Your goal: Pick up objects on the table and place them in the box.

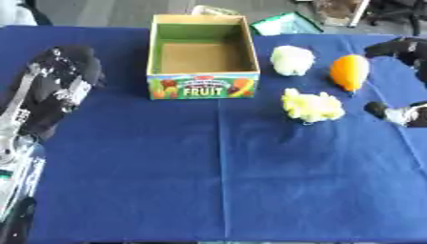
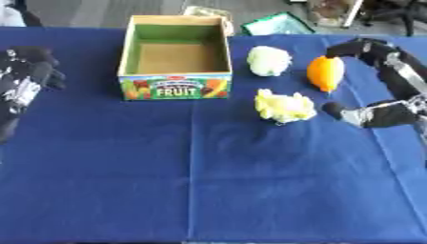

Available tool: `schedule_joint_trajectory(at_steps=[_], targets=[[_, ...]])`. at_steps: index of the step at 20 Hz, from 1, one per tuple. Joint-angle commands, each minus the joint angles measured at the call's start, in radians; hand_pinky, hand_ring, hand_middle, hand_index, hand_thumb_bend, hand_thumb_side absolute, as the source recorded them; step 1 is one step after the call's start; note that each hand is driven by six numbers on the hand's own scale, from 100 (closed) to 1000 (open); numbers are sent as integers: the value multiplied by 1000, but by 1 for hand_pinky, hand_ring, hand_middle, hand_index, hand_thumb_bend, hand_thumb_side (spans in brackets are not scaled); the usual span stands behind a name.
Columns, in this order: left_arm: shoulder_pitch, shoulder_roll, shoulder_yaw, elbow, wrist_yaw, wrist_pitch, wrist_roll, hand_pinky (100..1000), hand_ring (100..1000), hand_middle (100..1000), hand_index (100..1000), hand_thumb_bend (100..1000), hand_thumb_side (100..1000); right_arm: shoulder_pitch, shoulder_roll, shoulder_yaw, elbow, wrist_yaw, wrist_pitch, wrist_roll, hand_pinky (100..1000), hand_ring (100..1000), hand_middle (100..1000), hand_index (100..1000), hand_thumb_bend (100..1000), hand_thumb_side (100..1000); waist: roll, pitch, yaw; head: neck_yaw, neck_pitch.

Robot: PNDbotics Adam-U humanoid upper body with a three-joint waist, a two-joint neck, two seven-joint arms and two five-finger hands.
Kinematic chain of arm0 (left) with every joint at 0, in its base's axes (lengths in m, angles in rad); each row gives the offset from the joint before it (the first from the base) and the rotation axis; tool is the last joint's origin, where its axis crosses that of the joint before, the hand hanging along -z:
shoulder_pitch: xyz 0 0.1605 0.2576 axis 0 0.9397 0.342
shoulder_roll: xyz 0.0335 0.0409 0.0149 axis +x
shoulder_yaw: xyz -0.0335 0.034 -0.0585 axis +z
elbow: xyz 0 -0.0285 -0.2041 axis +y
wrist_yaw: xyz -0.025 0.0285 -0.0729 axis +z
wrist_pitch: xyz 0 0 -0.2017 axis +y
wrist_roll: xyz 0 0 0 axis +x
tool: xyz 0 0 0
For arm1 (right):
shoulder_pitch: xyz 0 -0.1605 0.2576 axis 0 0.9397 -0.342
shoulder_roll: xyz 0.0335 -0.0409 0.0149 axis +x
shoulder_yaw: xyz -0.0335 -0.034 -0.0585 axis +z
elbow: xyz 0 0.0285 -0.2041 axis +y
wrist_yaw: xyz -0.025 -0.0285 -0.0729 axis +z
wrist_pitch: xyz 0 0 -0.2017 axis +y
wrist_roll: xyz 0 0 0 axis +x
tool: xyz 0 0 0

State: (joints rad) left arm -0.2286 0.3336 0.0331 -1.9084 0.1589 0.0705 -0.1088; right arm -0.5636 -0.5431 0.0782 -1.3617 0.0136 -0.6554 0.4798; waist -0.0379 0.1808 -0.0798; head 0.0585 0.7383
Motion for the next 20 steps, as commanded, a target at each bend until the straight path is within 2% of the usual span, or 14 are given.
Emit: schedule_joint_trajectory(at_steps=[1, 5, 11, 15, 20], targets=[[-5, 16, -1, -12, 3, -1, -5, 574, 597, 593, 718, 398, 364, -51, -11, 19, 76, 40, -48, 63, 880, 854, 732, 839, 492, 246, 3, -16, 0, -6, 0], [-6, 15, -2, -13, 4, -1, -7, 574, 597, 593, 718, 398, 365, -106, 22, 40, 182, 87, -99, 118, 879, 853, 739, 844, 497, 261, 5, -15, 0, -10, 0], [-7, 12, -3, -14, 5, -1, -9, 574, 597, 593, 718, 397, 365, -165, 87, 46, 323, 172, -151, 157, 880, 854, 744, 849, 506, 284, 9, -13, 1, -18, -4], [-7, 11, -5, -14, 6, 0, -11, 574, 598, 593, 718, 397, 367, -195, 131, 50, 390, 262, -189, 165, 881, 862, 767, 867, 504, 298, 10, -13, 1, -25, -7], [-8, 10, -6, -14, 7, -1, -13, 574, 598, 593, 718, 395, 366, -229, 178, 47, 462, 408, -240, 133, 884, 868, 787, 882, 504, 312, 14, -12, 3, -30, -10]])
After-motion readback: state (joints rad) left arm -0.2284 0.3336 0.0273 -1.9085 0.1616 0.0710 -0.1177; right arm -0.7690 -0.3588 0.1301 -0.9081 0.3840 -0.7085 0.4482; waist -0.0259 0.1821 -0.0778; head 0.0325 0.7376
